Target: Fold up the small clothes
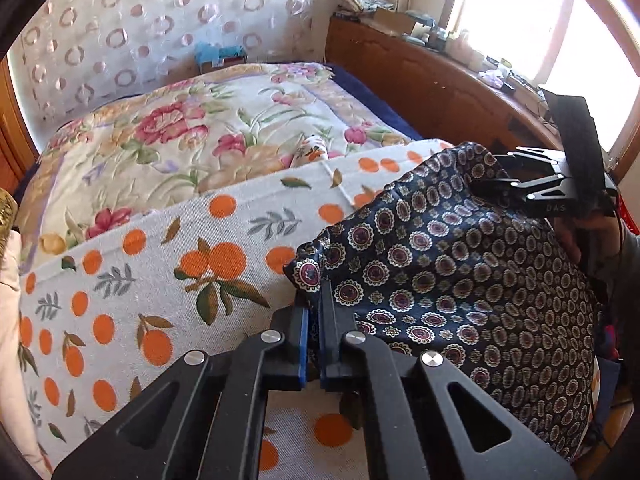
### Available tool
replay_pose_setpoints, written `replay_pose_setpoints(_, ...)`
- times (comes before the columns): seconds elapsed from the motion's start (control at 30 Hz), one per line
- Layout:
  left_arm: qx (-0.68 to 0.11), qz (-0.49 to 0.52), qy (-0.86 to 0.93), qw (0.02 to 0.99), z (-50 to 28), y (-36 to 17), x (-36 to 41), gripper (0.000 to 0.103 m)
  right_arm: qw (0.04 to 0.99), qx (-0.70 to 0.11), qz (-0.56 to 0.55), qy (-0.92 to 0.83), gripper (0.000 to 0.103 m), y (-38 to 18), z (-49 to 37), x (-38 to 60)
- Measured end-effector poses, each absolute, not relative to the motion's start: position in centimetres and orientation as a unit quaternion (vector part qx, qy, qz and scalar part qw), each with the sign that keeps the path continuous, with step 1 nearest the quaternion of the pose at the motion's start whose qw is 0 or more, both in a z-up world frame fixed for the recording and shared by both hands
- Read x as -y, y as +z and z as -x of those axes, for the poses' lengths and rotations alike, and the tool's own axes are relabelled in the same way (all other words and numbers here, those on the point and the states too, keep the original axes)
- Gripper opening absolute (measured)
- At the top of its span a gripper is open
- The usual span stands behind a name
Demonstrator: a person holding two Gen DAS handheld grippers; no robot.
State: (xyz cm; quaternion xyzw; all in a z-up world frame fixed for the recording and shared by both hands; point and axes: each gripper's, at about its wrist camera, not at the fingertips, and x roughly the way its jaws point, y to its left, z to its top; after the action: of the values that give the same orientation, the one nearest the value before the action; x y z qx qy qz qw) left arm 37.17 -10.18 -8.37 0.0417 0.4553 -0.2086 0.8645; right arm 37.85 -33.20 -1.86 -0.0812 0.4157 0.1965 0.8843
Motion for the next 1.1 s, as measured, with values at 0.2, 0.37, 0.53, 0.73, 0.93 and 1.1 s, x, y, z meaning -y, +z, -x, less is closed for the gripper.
replay_pose_setpoints(0.2,-0.456,-0.041,-0.210,0.864,-37.4,-9.5,10.5,0.005,0.872,-0.437,0.085,0.204,0.065,-2.0,-39.2,32.9)
replay_pose_setpoints(0.37,-0.456,-0.027,-0.223,0.861,-37.5,-9.2,10.4,0.004,0.863,-0.445,0.070,0.229,0.012,-1.3,-38.6,32.0)
replay_pose_setpoints(0.53,-0.406,-0.017,-0.249,0.879,-34.0,-4.3,10.2,0.003,0.878,-0.417,0.090,0.217,0.007,0.5,-35.8,31.2)
replay_pose_setpoints(0.73,-0.320,-0.036,-0.275,0.906,-26.8,4.2,10.3,0.003,0.928,-0.302,0.084,0.202,0.007,8.7,-27.0,31.5)
replay_pose_setpoints(0.93,-0.213,-0.048,-0.298,0.929,-17.4,13.6,9.5,0.003,0.961,-0.187,0.099,0.180,0.007,17.5,-16.0,31.1)
replay_pose_setpoints(1.1,-0.150,-0.060,-0.297,0.941,-10.2,18.8,7.9,0.003,0.973,-0.110,0.111,0.171,0.007,23.1,-7.4,30.1)
